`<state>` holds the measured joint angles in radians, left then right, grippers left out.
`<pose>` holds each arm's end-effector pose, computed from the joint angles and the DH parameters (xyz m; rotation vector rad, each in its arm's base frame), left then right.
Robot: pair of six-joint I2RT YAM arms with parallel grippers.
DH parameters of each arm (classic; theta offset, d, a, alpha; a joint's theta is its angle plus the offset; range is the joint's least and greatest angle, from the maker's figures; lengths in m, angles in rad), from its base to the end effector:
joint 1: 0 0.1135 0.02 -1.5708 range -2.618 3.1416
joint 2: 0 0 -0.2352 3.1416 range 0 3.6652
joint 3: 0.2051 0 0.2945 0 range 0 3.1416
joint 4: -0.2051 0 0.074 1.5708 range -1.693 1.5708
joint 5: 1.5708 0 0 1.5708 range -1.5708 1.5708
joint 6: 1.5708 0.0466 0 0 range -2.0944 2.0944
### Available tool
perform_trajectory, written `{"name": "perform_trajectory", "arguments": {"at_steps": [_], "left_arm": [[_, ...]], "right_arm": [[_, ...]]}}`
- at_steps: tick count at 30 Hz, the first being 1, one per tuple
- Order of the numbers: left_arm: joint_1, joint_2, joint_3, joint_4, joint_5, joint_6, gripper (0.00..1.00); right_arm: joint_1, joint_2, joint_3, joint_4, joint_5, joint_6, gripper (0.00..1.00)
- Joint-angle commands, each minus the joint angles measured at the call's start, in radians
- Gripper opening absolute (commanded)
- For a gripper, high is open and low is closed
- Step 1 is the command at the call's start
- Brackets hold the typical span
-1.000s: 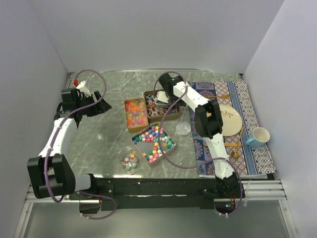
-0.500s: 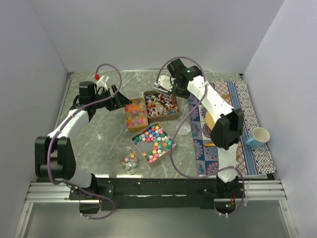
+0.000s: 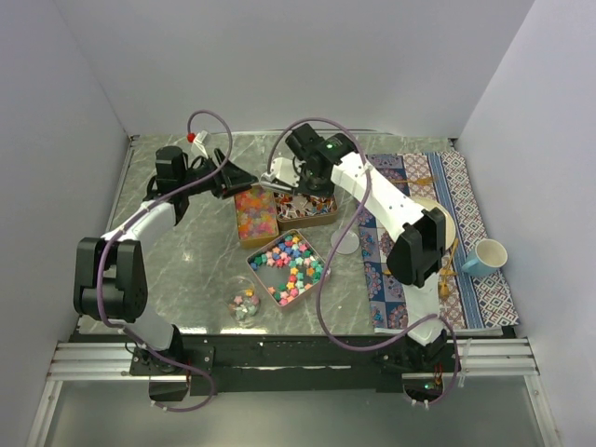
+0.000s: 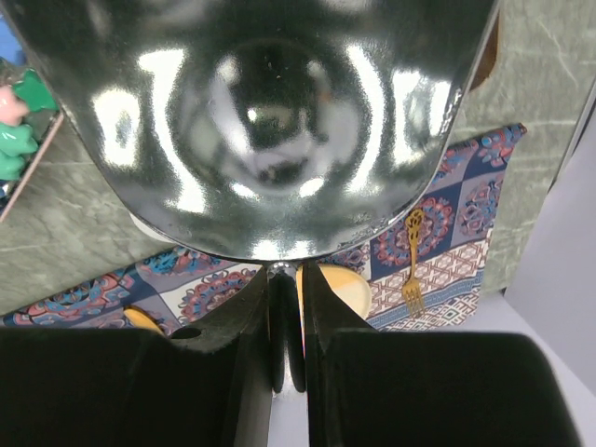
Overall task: Pack the candies
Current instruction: Adjust the spatula.
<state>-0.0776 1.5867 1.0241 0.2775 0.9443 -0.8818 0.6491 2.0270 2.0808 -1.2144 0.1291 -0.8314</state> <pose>0.3927 -0.0684 0.2171 -0.0743 2.0188 -1.5071 0.3671 0.2710 0.2898 -1.8182 2.0448 -0.2279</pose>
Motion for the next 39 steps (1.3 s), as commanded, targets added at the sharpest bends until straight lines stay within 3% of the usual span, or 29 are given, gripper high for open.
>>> {"name": "perform_trajectory", "arguments": {"at_steps": [1,10,16,21,23,31,32,33,39], "left_arm": [[-0.005,-0.007,-0.01,0.086,0.03,-0.042,0.67],[-0.045,0.038,0.016,0.051,0.027,-0.02,0.58],[-0.048,0.064,-0.025,0.139,0.053,-0.097,0.35],[-0.044,0.099,-0.09,0.426,0.14,-0.245,0.11],[-0.044,0.111,-0.096,0.469,0.169,-0.267,0.01],[-0.044,0.137,-0.102,0.586,0.244,-0.351,0.01],[-0.044,0.139,-0.098,0.583,0.251,-0.355,0.01],[-0.047,0.137,-0.095,0.574,0.257,-0.347,0.01],[-0.048,0.13,-0.096,0.56,0.266,-0.355,0.01]], "right_arm": [[0.033,0.013,0.051,0.003,-0.005,0.008,0.0],[0.063,0.05,0.137,-0.013,-0.019,0.037,0.0],[0.072,-0.005,0.157,-0.01,-0.124,0.055,0.0],[0.043,-0.178,-0.074,0.093,-0.347,0.046,0.0],[0.021,-0.244,-0.149,0.141,-0.402,0.049,0.0],[-0.048,-0.301,-0.166,0.194,-0.64,0.153,0.02],[-0.048,-0.303,-0.168,0.194,-0.638,0.146,0.06],[-0.048,-0.306,-0.172,0.222,-0.635,0.156,0.17],[-0.048,-0.389,-0.309,0.392,-0.588,0.12,0.26]]}}
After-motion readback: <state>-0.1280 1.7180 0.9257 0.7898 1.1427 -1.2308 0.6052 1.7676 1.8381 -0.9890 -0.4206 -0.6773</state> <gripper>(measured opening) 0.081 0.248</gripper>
